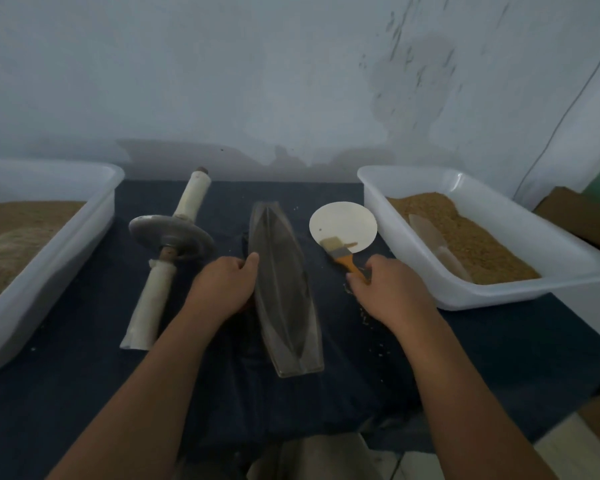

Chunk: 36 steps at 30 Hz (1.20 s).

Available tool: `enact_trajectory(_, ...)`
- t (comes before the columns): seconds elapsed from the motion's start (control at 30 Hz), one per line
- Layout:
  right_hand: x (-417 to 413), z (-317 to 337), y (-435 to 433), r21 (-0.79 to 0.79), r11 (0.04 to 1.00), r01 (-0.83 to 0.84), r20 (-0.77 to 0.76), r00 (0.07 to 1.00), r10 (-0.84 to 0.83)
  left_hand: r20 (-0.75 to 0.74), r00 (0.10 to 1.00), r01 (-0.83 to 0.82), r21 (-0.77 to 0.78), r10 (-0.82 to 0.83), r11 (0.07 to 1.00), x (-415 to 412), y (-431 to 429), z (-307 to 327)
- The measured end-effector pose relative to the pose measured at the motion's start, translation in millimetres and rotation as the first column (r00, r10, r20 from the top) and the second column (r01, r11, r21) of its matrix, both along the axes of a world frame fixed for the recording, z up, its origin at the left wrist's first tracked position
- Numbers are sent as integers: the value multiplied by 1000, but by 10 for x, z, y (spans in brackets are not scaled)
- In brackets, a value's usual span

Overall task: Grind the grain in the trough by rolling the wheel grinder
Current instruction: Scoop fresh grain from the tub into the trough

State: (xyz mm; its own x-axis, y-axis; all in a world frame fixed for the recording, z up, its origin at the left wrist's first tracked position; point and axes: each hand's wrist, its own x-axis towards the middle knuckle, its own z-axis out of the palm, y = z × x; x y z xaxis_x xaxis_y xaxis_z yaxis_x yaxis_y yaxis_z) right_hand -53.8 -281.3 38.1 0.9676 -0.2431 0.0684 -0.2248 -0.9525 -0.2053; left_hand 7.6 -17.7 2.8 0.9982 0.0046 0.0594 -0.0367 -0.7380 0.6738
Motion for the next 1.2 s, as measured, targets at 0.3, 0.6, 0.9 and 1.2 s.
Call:
enact_trajectory(0.3,35,1001,-945,17,998,65,173,983,-67,99,994,25,110,-36,994,59,5,-72)
enact_trajectory(0.6,532,546,-1605,-244,953,182,-478,832,-282,56,998,16,103,-21,995,48,25,-67)
enact_trajectory(0.9,572,1032,-1791,-144,981,131,-325,930,-172,52,998,27,99,-33,995,65,37,-101)
enact_trajectory(1.2,147,1849,-2208,-382,924,17,-641,715,-278,37,999,21,120,-26,993,35,24,-64)
